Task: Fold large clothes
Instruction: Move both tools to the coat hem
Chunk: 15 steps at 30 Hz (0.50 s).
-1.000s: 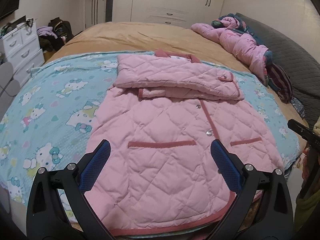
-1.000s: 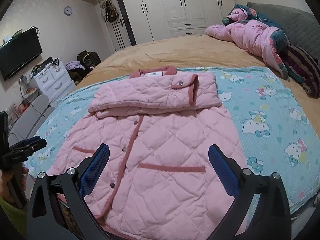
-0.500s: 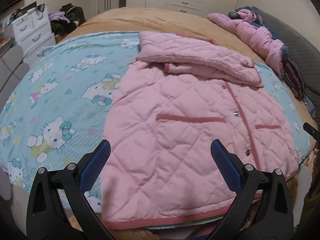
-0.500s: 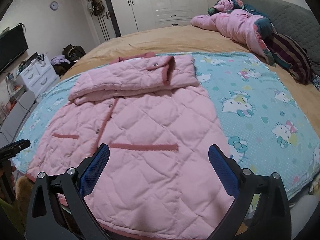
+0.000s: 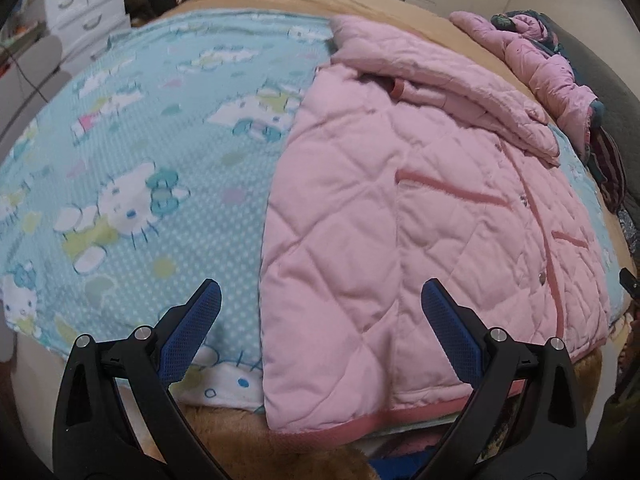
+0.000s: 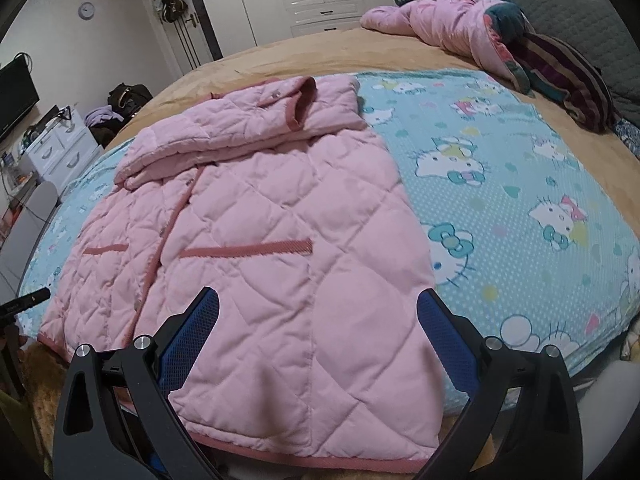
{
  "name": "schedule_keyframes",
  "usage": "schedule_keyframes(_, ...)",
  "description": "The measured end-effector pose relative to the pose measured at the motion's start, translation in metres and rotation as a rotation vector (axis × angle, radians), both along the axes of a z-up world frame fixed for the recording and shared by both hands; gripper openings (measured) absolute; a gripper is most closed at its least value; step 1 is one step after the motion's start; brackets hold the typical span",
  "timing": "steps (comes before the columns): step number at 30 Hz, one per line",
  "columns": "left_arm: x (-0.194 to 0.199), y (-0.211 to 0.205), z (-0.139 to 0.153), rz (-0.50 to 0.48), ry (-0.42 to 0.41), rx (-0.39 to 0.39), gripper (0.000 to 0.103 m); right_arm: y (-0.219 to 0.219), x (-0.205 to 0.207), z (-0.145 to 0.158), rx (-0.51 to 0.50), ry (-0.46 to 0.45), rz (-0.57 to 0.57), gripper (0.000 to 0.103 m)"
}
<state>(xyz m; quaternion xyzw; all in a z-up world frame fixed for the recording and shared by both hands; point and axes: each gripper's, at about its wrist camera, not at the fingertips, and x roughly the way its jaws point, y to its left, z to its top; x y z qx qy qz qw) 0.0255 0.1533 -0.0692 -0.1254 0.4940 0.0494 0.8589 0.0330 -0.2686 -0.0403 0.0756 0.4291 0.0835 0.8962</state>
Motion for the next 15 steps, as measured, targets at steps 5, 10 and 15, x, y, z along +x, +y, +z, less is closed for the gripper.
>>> schedule_keyframes(5, -0.001, 0.004, -0.019, -0.010, 0.053, -0.060, 0.094, -0.007, -0.005, -0.006, 0.008, 0.016, -0.002, 0.099)
schedule_keyframes(10, 0.003, 0.002, -0.029, -0.029, 0.103, -0.119, 0.094, -0.016, -0.011, -0.013, 0.017, 0.040, -0.013, 0.099)
schedule_keyframes(15, 0.005, -0.014, -0.034, -0.100, 0.115, -0.126, 0.094, -0.026, -0.021, -0.016, 0.016, 0.055, -0.018, 0.099)
